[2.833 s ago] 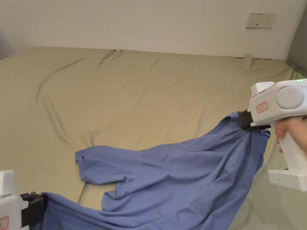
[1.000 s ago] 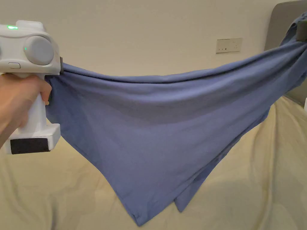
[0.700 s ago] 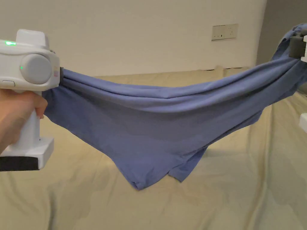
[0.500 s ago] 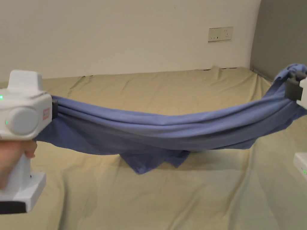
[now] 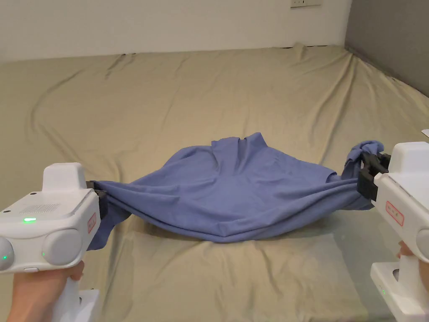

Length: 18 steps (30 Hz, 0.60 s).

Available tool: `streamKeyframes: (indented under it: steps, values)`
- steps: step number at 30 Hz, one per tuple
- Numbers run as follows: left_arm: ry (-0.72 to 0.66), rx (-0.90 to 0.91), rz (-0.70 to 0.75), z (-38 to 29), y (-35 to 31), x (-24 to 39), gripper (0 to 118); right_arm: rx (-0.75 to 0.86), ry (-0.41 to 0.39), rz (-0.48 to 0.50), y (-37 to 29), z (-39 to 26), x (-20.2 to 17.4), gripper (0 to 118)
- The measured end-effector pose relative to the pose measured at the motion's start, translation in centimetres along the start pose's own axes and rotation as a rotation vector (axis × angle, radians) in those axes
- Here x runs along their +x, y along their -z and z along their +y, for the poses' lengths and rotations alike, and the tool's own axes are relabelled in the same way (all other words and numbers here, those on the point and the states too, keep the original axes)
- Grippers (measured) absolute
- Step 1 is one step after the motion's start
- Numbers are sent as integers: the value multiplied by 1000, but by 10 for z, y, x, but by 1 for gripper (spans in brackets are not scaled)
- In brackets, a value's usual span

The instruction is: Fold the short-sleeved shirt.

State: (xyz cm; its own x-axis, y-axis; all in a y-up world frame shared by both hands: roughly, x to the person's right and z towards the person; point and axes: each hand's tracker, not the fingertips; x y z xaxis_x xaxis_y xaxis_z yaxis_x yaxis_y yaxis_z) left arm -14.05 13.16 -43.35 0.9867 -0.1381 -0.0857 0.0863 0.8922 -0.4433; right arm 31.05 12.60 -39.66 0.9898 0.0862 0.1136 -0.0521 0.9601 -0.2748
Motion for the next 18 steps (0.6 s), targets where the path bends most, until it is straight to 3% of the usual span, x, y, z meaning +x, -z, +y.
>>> streamKeyframes:
  steps: [3, 10, 12, 13, 14, 16, 17, 18]
  values:
    - [-30, -22, 7, -23, -13, -13, 0, -45, 57, -9, -10, -22, 14, 10]
    - [-75, -148, 32, -61, -8, -21, 0, -118, -5, -30, -15, -60, 26, 10]
    - [-71, -133, 39, -62, -6, -16, 0, -124, -13, -34, -13, -62, 25, 14]
    - [-59, -121, 55, -61, -6, -15, 3, -136, -15, -29, -11, -61, 26, 23]
    - [-52, -107, 65, -60, -7, -14, 23, -143, -10, -26, -9, -61, 27, 54]
    - [-113, -121, 18, -58, -5, -20, 94, -182, 26, -29, -7, -58, 27, 116]
    - [-140, -146, -17, -57, -6, -23, 118, -182, 34, -36, -8, -59, 27, 118]
    - [-188, -95, -59, -56, -12, -23, 114, -104, 14, -55, 1, -66, 24, 118]
